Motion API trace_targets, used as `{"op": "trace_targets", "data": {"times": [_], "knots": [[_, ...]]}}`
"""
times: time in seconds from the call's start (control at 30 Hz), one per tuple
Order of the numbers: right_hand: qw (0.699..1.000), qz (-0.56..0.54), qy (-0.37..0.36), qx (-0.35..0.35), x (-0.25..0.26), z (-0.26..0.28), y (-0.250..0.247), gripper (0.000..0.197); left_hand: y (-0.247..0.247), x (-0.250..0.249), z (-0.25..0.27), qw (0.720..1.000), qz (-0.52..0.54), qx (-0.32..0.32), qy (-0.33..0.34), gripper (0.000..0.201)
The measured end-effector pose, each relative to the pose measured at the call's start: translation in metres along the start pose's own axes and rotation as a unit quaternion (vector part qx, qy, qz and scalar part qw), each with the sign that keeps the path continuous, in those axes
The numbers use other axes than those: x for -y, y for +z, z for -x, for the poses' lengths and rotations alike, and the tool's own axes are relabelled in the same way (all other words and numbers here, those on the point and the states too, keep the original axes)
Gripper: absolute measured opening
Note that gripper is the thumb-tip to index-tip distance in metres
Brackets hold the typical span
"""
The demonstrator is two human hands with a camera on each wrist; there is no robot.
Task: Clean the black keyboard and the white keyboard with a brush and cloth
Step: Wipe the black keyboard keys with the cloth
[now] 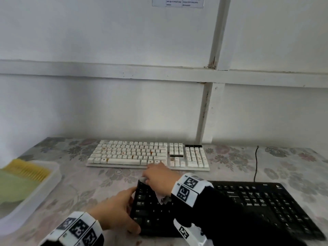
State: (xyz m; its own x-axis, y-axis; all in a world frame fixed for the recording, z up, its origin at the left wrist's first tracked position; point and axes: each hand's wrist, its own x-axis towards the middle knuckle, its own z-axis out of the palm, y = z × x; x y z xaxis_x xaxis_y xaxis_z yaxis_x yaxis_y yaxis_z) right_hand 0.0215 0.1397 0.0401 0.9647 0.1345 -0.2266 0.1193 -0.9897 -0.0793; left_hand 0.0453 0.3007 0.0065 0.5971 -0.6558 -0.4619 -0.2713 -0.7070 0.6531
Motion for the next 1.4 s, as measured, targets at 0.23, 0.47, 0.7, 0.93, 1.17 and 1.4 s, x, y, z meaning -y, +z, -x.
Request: {"op": "trace_targets", "data": {"times": [0.23,0.47,0.7,0.93,1.17,1.4], "knots": [[0.999,0.021,0.048,-0.003,-0.018,0.019,0.019,0.028,0.000,0.000,0.002,1.000,0.014,0.001,0.017,0.095],[0.993,0.064,0.094,0.008,-0.074,0.057,0.022,0.026,0.000,0.000,0.003,0.999,0.041,0.010,0.022,0.094],[0.965,0.000,0.256,0.059,-0.126,0.106,0.016,0.031,0.002,-0.006,0.006,0.998,0.042,0.010,0.036,0.083],[0.978,-0.128,0.163,-0.001,-0.065,0.058,-0.007,0.026,0.001,-0.004,0.006,0.999,0.034,0.004,0.022,0.091],[0.997,-0.059,0.055,0.003,0.013,0.003,0.000,0.023,0.000,-0.006,0.006,0.999,0.041,0.018,0.010,0.096],[0.994,-0.015,0.107,0.008,-0.027,0.028,0.016,0.038,0.001,-0.004,0.006,0.998,0.060,0.015,0.015,0.095]]}}
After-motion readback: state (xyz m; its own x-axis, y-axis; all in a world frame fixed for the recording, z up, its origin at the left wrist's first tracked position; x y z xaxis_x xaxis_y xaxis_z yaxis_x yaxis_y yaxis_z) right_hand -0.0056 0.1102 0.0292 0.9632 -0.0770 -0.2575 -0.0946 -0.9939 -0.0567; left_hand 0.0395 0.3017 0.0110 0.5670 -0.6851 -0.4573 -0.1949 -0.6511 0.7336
